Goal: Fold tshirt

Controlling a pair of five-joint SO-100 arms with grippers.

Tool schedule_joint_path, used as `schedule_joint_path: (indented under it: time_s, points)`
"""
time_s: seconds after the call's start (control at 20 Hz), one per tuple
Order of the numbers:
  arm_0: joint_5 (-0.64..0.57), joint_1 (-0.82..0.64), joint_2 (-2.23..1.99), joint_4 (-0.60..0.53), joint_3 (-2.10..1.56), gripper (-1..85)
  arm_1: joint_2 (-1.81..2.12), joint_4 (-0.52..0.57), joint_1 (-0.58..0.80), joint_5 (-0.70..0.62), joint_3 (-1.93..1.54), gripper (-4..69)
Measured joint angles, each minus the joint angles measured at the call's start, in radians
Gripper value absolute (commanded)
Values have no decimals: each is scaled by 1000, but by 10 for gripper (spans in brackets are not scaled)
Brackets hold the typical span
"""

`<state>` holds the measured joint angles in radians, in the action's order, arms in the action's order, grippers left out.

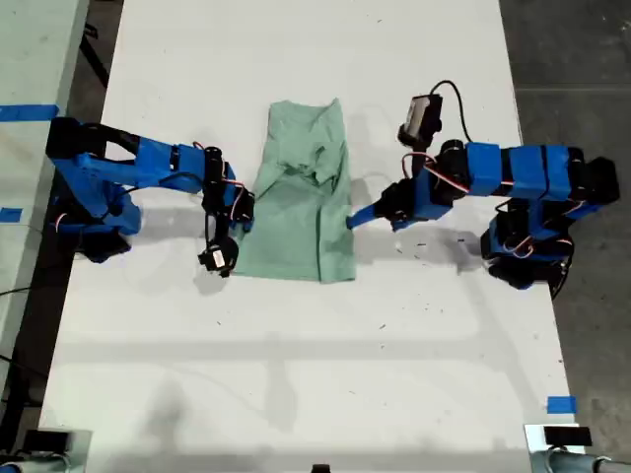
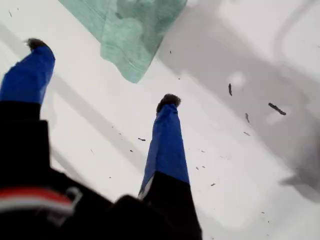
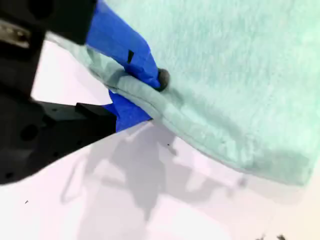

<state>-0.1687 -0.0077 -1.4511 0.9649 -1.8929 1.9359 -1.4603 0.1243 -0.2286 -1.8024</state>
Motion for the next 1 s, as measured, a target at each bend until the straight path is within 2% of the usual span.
schedule_joint_path:
  time_s: [0.25,0.55,0.65,1.0]
  points:
    - [8,-2,-43,86,5,1,2,25,3,0,-12,366]
    - [94,-40,-124,465,160,1,6,25,5,0,-34,365]
    - [92,-41,-127,446,173,1,9,37,5,0,-40,364]
    - [9,20,58,229,456,0,9,41,5,0,-41,362]
